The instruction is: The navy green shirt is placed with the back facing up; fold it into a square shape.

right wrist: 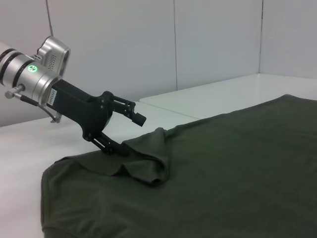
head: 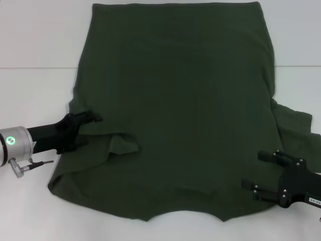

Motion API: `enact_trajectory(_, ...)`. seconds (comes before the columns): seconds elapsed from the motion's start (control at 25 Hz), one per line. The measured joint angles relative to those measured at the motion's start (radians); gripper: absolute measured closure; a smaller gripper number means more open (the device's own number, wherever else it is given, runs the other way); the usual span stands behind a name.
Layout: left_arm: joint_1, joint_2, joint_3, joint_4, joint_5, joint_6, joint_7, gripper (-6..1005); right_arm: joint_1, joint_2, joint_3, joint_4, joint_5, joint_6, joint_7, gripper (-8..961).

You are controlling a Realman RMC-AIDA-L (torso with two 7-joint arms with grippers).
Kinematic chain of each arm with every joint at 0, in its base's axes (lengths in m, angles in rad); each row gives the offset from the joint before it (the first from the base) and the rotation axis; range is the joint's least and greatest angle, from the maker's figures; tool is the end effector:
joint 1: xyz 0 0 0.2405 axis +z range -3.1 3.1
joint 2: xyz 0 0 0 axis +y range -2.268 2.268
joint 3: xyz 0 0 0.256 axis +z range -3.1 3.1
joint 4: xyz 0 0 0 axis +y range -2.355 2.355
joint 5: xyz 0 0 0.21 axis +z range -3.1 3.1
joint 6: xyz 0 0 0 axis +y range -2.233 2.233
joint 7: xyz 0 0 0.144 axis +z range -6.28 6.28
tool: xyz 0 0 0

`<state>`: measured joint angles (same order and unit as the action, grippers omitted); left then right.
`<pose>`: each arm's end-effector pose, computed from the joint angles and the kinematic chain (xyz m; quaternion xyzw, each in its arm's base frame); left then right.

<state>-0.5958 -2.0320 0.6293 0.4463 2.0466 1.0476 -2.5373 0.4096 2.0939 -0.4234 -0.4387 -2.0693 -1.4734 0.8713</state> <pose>-0.3199 0.3751 -0.0052 -0.5675 -0.7555 -0.2770 0.1745 0.3267 0.2818 -0.0219 -0.9236 0.1699 0.2357 0.2502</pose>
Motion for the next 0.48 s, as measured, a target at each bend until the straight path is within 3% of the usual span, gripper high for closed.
enact_trajectory(0.48,-0.027,-0.009,0.002,0.000,0.000,-0.039,0.000,114,0.000,0.000,-0.001,-0.001,0.000,0.000,0.000,142)
